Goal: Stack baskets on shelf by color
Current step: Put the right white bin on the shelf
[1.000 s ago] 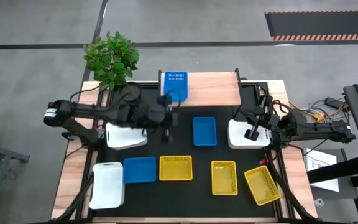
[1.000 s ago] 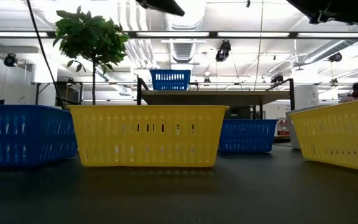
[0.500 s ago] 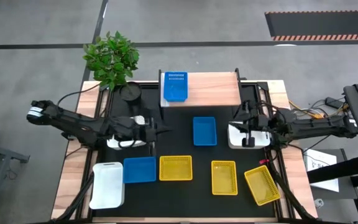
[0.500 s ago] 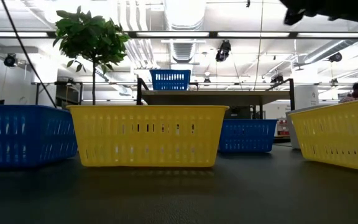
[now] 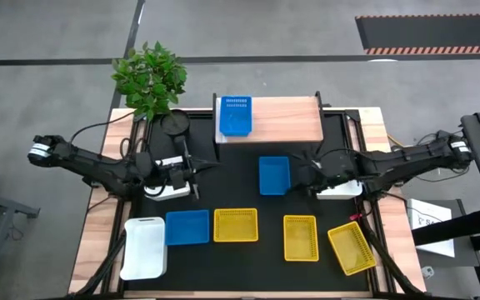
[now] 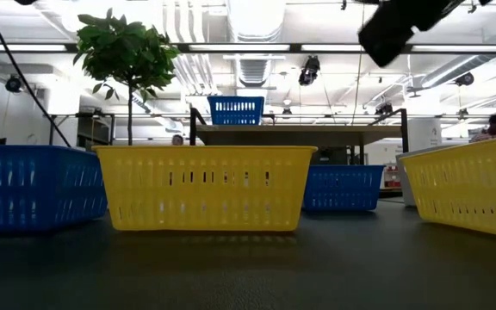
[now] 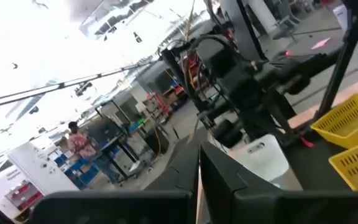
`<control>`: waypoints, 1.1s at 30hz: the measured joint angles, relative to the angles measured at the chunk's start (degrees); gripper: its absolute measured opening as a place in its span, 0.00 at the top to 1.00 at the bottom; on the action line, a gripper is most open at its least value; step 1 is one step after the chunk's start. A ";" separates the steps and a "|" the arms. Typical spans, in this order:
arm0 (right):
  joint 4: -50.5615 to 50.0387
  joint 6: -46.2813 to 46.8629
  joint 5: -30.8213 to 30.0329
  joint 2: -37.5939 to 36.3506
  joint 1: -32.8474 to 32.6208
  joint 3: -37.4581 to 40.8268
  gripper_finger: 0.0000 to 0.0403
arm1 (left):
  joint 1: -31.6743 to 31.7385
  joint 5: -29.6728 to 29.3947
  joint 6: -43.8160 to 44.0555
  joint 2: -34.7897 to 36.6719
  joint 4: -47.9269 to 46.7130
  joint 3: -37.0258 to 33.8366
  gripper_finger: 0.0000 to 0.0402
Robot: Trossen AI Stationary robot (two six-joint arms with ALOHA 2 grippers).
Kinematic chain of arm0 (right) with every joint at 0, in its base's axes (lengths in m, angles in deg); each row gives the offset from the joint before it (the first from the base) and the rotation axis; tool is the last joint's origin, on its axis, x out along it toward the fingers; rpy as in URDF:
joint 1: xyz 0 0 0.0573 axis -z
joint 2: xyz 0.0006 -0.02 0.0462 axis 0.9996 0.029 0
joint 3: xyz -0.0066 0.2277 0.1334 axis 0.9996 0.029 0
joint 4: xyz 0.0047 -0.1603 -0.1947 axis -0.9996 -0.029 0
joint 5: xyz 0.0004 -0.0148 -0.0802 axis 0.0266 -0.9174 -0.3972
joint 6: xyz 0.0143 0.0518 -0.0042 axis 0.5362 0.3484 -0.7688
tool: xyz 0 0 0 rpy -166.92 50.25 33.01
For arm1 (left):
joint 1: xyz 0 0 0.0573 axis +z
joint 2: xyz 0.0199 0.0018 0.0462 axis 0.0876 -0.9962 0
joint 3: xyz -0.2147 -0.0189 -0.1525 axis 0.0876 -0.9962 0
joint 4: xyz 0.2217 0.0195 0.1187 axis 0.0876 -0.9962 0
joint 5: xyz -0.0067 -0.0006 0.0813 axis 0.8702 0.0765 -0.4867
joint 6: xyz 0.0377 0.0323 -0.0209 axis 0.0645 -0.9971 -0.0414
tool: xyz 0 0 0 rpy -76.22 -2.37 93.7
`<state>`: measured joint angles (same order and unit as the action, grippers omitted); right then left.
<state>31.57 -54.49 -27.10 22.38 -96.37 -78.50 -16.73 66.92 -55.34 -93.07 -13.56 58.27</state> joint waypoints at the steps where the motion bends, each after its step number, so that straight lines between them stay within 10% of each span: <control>1: -3.34 2.53 -0.06 0.62 -0.14 -1.25 0.96 | 0.00 0.00 0.00 0.14 0.13 -0.18 1.00; 17: -51.35 45.32 -12.01 10.91 0.19 -13.50 0.92 | 0.02 -4.31 0.07 0.88 -0.66 -1.00 1.00; 33: -45.91 44.85 -6.82 21.34 5.29 -13.04 0.50 | 0.02 -4.66 0.04 1.61 -0.54 -1.01 1.00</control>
<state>-14.34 -9.64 -33.92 43.73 -91.08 -91.54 -16.71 62.27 -55.30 -91.47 -14.10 57.26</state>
